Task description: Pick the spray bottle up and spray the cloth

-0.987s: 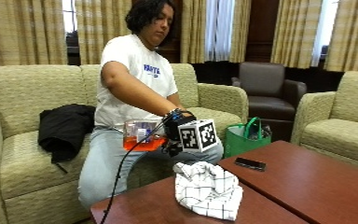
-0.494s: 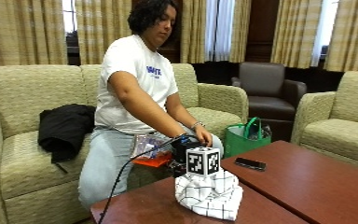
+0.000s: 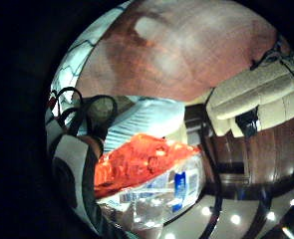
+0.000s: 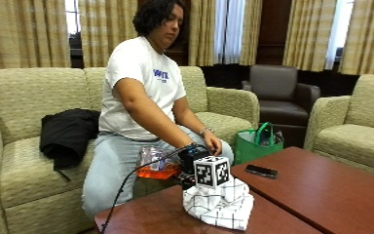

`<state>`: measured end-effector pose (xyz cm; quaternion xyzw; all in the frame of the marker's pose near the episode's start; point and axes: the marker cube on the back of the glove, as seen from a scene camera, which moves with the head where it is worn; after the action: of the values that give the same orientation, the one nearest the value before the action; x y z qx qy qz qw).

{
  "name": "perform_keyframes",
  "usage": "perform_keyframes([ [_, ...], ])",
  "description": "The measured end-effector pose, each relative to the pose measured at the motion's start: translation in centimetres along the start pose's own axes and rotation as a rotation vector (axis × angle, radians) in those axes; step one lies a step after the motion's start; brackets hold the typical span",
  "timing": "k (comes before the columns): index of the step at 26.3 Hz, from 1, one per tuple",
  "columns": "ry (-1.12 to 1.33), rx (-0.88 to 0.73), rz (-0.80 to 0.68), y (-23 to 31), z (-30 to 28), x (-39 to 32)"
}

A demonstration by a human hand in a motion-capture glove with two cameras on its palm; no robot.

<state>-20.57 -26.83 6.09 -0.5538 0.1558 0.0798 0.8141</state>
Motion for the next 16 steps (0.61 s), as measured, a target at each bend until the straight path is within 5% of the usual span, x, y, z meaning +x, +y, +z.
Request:
perform_keyframes([
  [16, -0.402, 0.600, -0.865, 11.4, -9.5, -11.7],
])
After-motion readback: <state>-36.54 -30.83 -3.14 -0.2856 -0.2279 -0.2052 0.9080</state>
